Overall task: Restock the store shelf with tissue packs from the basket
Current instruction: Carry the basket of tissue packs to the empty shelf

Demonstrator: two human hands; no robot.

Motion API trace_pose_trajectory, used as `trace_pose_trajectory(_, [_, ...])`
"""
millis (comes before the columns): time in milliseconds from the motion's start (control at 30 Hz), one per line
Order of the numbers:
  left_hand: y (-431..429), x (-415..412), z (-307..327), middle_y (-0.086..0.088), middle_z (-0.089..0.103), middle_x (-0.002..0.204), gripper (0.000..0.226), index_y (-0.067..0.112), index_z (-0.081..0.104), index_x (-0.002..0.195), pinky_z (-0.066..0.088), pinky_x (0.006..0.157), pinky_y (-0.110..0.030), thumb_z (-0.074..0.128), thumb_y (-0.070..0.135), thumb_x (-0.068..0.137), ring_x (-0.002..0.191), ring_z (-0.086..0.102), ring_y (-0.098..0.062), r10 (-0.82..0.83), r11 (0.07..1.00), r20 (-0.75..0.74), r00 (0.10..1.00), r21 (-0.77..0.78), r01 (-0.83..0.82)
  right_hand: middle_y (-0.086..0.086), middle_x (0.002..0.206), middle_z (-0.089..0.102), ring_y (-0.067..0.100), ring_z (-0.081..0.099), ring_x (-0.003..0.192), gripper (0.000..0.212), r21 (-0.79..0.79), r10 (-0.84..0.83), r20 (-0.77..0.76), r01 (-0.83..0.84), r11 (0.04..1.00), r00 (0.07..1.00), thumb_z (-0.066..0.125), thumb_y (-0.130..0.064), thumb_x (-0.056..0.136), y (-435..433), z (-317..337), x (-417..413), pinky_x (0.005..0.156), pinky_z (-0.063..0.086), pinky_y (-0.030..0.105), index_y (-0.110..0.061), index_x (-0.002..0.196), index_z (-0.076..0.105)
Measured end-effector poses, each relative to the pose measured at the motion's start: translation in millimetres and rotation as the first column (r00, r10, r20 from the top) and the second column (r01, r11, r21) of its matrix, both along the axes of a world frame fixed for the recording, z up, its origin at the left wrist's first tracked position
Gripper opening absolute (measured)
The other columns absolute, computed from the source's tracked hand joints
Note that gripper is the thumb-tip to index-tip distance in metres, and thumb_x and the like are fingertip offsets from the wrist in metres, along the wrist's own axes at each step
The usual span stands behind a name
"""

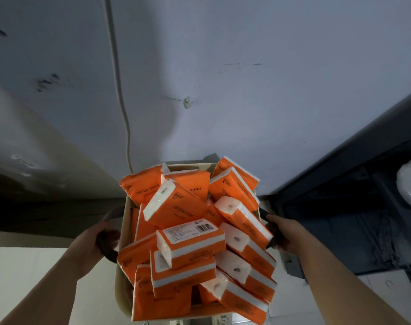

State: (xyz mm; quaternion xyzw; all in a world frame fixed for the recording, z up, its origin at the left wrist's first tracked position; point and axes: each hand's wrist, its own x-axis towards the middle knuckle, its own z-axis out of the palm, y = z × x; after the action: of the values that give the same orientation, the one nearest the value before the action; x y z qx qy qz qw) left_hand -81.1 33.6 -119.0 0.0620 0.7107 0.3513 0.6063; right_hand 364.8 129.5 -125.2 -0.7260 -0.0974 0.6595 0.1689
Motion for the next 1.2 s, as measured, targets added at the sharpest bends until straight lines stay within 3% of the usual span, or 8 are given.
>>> trace_pose_trajectory(133, [8, 4, 11, -0.003, 0.037, 0.056, 0.027, 0.018, 0.063, 0.065, 0.039, 0.065, -0.034, 0.051, 0.02, 0.09, 0.056, 0.041, -0.016, 0.114, 0.977, 0.141, 0.983, 0.162, -0.136, 0.004, 0.06, 0.054, 0.016, 0.053, 0.054, 0.022, -0.002, -0.272, -0.31, 0.286, 0.958, 0.911, 0.058, -0.025, 0.091, -1, 3, 4, 0.06, 0.049, 0.031, -0.011, 0.074, 0.058])
trace_pose_trajectory(333, [14, 9, 19, 0.007, 0.034, 0.045, 0.027, 0.014, 0.05, 0.07, 0.036, 0.041, -0.02, 0.049, 0.031, 0.091, 0.034, 0.031, -0.006, 0.113, 0.953, 0.393, 0.913, 0.216, -0.211, -0.009, 0.045, 0.046, 0.003, 0.041, 0.035, 0.022, -0.048, -0.465, -0.477, 0.506, 0.861, 0.746, 0.059, -0.03, 0.09, -2, 14, 2, 0.037, 0.038, 0.017, -0.015, 0.073, 0.057])
trace_pose_trajectory(467, [14, 15, 23, 0.009, 0.032, 0.042, 0.036, 0.015, 0.059, 0.075, 0.031, 0.04, -0.016, 0.046, 0.042, 0.095, 0.033, 0.029, -0.005, 0.142, 0.943, 0.411, 0.901, 0.22, -0.249, -0.008, 0.039, 0.036, 0.004, 0.032, 0.031, 0.023, -0.03, -0.447, -0.504, 0.502, 0.864, 0.739, 0.052, -0.033, 0.093, -5, 17, 3, 0.035, 0.031, 0.018, -0.015, 0.077, 0.054])
trace_pose_trajectory(533, [14, 18, 25, 0.009, 0.032, 0.042, 0.035, 0.015, 0.06, 0.076, 0.031, 0.04, -0.016, 0.046, 0.04, 0.095, 0.034, 0.029, -0.005, 0.151, 0.942, 0.41, 0.9, 0.217, -0.257, -0.008, 0.037, 0.035, 0.004, 0.031, 0.029, 0.018, 0.009, -0.394, -0.515, 0.465, 0.885, 0.761, 0.064, -0.028, 0.084, -6, 20, 1, 0.034, 0.031, 0.018, -0.015, 0.076, 0.054])
trace_pose_trajectory(633, [13, 20, 29, 0.009, 0.032, 0.042, 0.032, 0.015, 0.061, 0.077, 0.03, 0.04, -0.017, 0.046, 0.037, 0.095, 0.035, 0.029, -0.005, 0.151, 0.94, 0.398, 0.905, 0.225, -0.255, -0.009, 0.038, 0.035, 0.005, 0.031, 0.029, 0.033, 0.048, -0.343, -0.531, 0.431, 0.901, 0.775, 0.085, -0.021, 0.06, -9, 26, -2, 0.034, 0.032, 0.018, -0.014, 0.075, 0.057])
trace_pose_trajectory(700, [12, 20, 30, 0.008, 0.032, 0.042, 0.031, 0.015, 0.061, 0.078, 0.031, 0.04, -0.018, 0.046, 0.036, 0.095, 0.035, 0.029, -0.006, 0.14, 0.942, 0.389, 0.91, 0.232, -0.244, -0.009, 0.038, 0.035, 0.005, 0.031, 0.03, 0.016, 0.072, -0.334, -0.496, 0.421, 0.904, 0.802, 0.063, -0.028, 0.085, -12, 30, -5, 0.034, 0.032, 0.018, -0.016, 0.078, 0.054])
trace_pose_trajectory(767, [10, 21, 30, 0.008, 0.032, 0.041, 0.031, 0.015, 0.061, 0.078, 0.031, 0.04, -0.018, 0.045, 0.035, 0.096, 0.035, 0.029, -0.006, 0.145, 0.94, 0.385, 0.912, 0.235, -0.248, -0.009, 0.037, 0.035, 0.005, 0.031, 0.03, 0.023, 0.078, -0.328, -0.479, 0.411, 0.908, 0.815, 0.048, -0.031, 0.095, -14, 33, -6, 0.034, 0.032, 0.018, -0.016, 0.079, 0.053])
trace_pose_trajectory(1200, [-5, 25, 67, 0.008, 0.032, 0.04, 0.03, 0.019, 0.064, 0.076, 0.03, 0.04, -0.018, 0.048, 0.036, 0.094, 0.035, 0.028, -0.006, 0.057, 0.944, 0.397, 0.916, 0.277, -0.179, -0.007, 0.036, 0.034, 0.004, 0.031, 0.029, 0.028, 0.133, -0.284, -0.51, 0.401, 0.907, 0.812, 0.043, -0.033, 0.097, -52, 81, 2, 0.035, 0.034, 0.019, -0.017, 0.076, 0.052])
